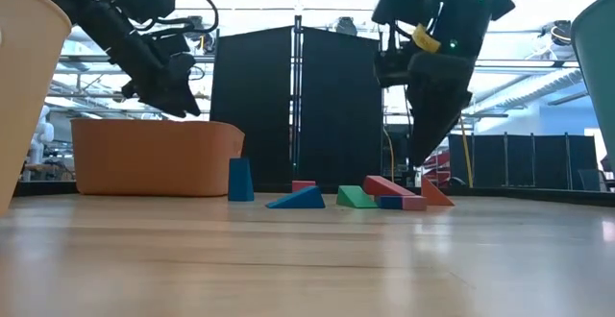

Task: Sort blocks by size
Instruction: Put the pink rectangular block into the blue bin

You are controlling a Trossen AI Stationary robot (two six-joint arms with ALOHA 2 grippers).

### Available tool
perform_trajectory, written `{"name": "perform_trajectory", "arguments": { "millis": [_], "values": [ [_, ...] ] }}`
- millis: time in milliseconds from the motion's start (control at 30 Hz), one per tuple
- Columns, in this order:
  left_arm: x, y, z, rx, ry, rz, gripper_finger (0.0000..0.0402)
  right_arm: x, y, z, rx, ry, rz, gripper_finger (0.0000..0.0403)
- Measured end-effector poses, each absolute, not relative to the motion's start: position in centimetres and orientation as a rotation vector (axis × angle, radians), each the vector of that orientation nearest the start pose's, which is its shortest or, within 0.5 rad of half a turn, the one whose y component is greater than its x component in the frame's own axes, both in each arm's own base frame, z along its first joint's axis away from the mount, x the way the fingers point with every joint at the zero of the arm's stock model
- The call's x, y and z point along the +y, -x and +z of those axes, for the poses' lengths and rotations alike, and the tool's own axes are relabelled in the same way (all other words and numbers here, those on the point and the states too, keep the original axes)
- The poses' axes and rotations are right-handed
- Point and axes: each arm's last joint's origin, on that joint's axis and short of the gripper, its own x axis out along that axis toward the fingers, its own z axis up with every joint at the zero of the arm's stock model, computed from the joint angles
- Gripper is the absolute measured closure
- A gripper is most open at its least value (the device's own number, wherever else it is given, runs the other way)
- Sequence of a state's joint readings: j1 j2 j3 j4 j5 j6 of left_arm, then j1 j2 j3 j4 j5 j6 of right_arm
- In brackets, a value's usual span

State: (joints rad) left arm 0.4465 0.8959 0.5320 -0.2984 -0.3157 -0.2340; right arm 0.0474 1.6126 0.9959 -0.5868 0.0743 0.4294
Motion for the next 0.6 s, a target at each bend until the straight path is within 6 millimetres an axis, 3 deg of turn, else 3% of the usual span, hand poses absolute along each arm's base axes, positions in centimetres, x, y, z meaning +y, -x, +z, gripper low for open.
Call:
{"name": "perform_trajectory", "arguments": {
  "millis": [233,400,600],
  "values": [
    [8.6,-16.0,22.1,0.576,0.258,0.810,0.0163,-0.3,-30.6,15.1,1.250,-0.314,-0.334,0.0258],
    [8.6,-16.0,22.1,0.573,0.262,0.809,0.0162,-0.4,-31.0,14.8,1.234,-0.332,-0.310,0.0261],
    [8.7,-16.1,22.3,0.549,0.254,0.804,0.0162,0.2,-31.8,14.9,1.184,-0.258,-0.089,0.0261]
  ]
}}
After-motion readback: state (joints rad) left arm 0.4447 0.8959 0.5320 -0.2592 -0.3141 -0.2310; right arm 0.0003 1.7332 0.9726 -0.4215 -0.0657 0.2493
